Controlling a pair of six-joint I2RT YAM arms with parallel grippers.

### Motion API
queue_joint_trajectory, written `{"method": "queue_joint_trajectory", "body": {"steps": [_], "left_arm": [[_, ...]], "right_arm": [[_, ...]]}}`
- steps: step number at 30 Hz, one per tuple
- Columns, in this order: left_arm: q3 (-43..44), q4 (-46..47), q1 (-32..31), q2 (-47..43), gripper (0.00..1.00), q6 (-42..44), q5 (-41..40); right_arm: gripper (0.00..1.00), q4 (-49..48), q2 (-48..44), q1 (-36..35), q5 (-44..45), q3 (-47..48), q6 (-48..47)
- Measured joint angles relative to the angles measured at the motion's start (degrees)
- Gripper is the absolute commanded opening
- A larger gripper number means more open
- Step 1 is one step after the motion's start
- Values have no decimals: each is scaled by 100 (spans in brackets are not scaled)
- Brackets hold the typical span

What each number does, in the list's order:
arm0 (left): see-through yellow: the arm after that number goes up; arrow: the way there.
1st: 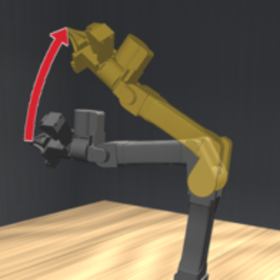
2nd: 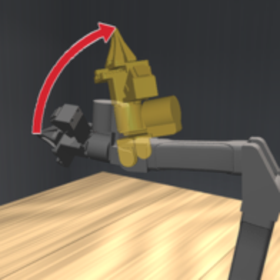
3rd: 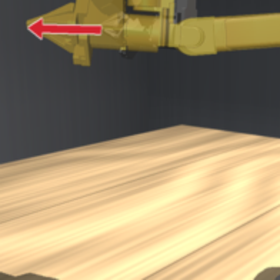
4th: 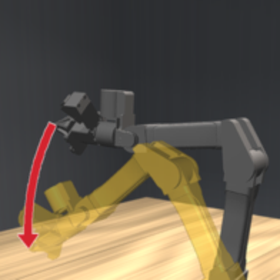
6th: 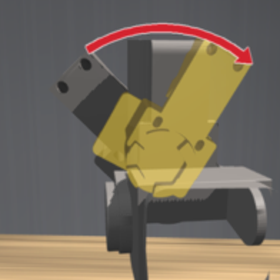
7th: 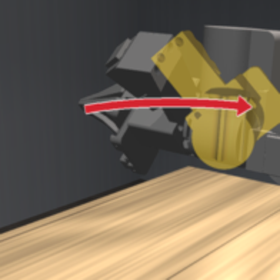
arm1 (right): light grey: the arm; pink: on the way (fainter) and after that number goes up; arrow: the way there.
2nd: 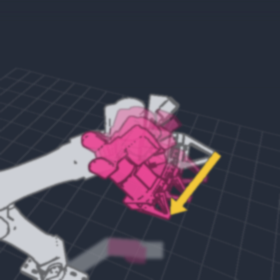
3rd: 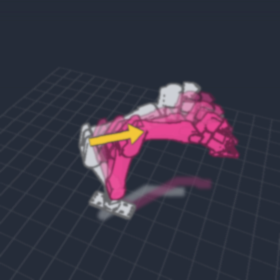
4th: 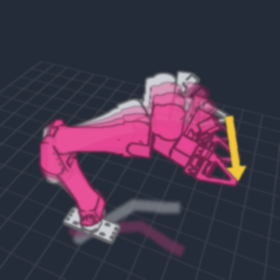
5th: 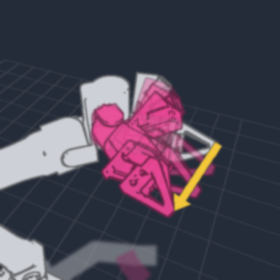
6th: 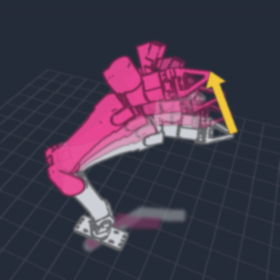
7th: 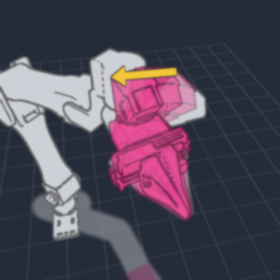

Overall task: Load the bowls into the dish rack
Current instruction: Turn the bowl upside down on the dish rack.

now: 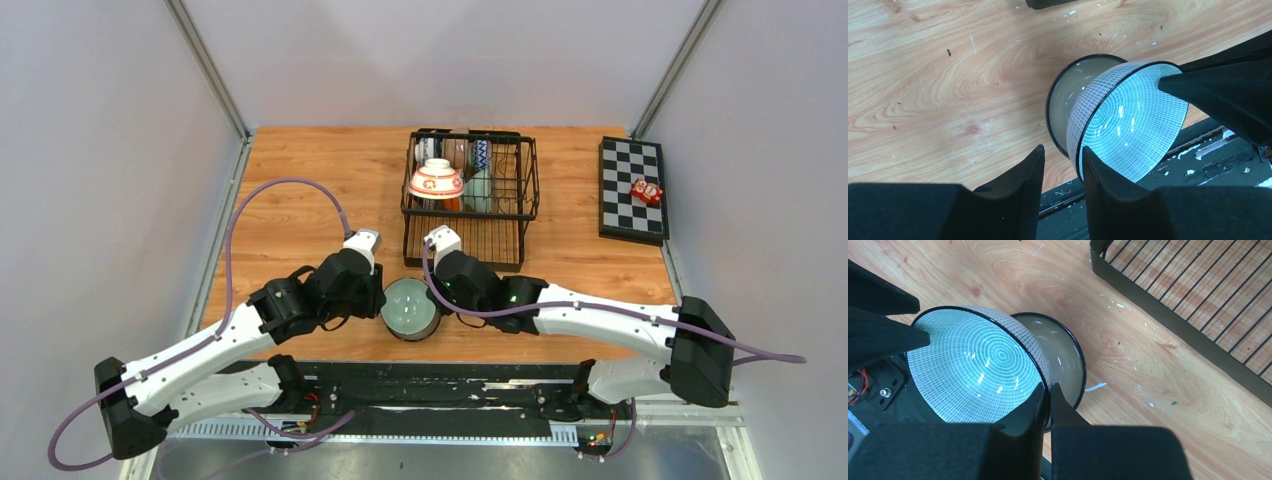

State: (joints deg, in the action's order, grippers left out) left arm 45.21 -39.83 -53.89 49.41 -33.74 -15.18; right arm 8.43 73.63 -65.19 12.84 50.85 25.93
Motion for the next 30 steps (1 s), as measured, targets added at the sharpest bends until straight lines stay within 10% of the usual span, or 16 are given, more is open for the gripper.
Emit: {"method": "queue_joint_trajectory", "body": {"steps": [10, 20, 30], "left_arm": [[0, 111, 0, 328, 39, -68, 9], [-37, 396, 11, 492, 0, -184, -15], [-136, 466, 17, 387, 0, -293, -103]], "right_arm": [[3, 323, -39, 0, 210, 267, -48], [3, 470, -26, -11, 269, 522, -42], [6, 533, -9, -50, 264, 577, 0]]}}
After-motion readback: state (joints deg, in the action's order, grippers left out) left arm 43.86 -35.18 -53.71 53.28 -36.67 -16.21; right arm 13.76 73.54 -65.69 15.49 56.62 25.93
